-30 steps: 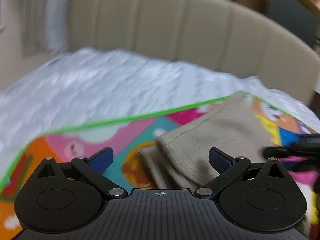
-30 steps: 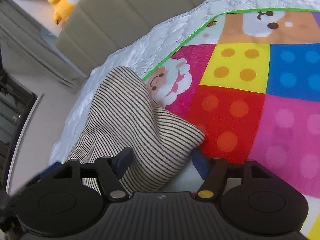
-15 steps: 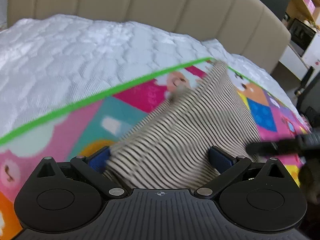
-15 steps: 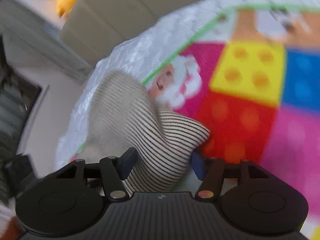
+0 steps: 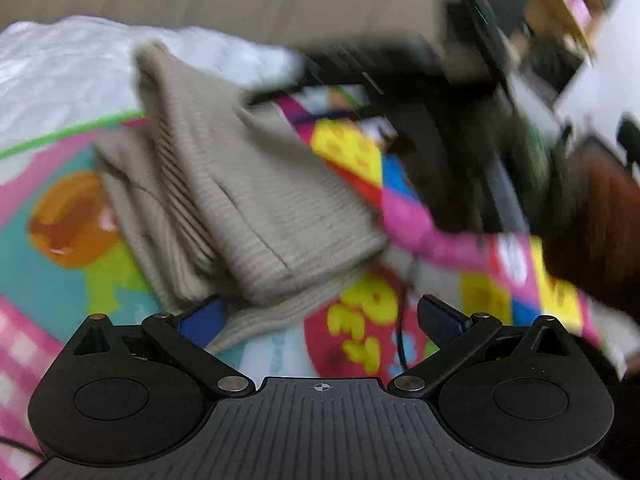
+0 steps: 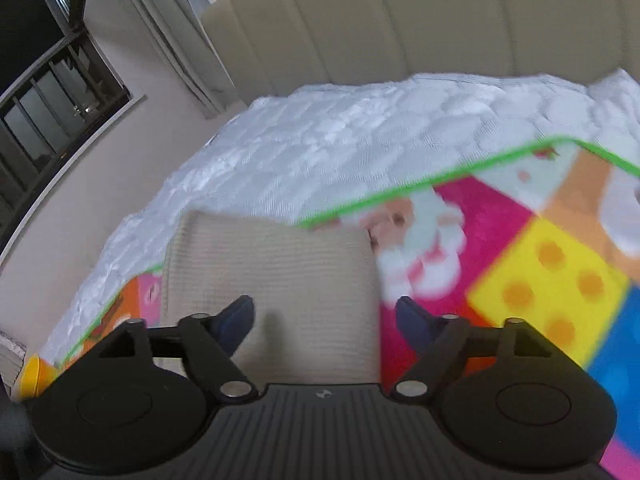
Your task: Fold clothes
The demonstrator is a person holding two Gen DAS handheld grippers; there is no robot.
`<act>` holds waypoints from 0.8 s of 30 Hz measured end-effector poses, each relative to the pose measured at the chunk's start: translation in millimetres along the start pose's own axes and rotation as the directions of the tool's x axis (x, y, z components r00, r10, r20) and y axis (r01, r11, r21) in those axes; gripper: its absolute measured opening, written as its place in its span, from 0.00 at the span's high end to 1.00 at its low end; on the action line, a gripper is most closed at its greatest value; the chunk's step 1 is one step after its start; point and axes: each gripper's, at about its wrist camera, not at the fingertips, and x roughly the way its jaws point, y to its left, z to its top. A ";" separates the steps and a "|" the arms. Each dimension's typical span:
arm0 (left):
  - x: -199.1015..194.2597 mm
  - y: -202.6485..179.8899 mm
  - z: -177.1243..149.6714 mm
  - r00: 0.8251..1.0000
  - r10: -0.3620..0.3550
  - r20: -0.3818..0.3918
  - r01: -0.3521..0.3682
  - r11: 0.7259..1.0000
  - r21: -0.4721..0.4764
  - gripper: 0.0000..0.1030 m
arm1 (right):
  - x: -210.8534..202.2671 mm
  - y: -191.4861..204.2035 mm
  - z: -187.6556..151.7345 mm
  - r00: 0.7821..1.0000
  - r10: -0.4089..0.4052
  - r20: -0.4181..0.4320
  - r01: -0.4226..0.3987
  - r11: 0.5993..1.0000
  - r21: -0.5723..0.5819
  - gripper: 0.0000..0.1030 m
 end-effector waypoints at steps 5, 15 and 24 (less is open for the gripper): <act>-23.2 34.9 19.2 0.962 0.241 0.125 -0.192 0.929 -0.317 0.00 | 4.5 15.0 -44.9 0.997 -0.069 -0.020 0.067 0.994 -0.081 0.21; 16.0 64.4 10.3 0.859 0.511 0.024 -0.497 0.846 -0.195 0.00 | -30.6 104.0 -73.1 0.948 -0.218 0.233 0.291 0.891 -0.348 0.22; -6.5 83.2 8.8 0.895 0.442 0.055 -0.409 0.863 -0.296 0.00 | 12.1 164.8 -105.9 0.915 -0.291 0.281 0.393 0.805 -0.445 0.30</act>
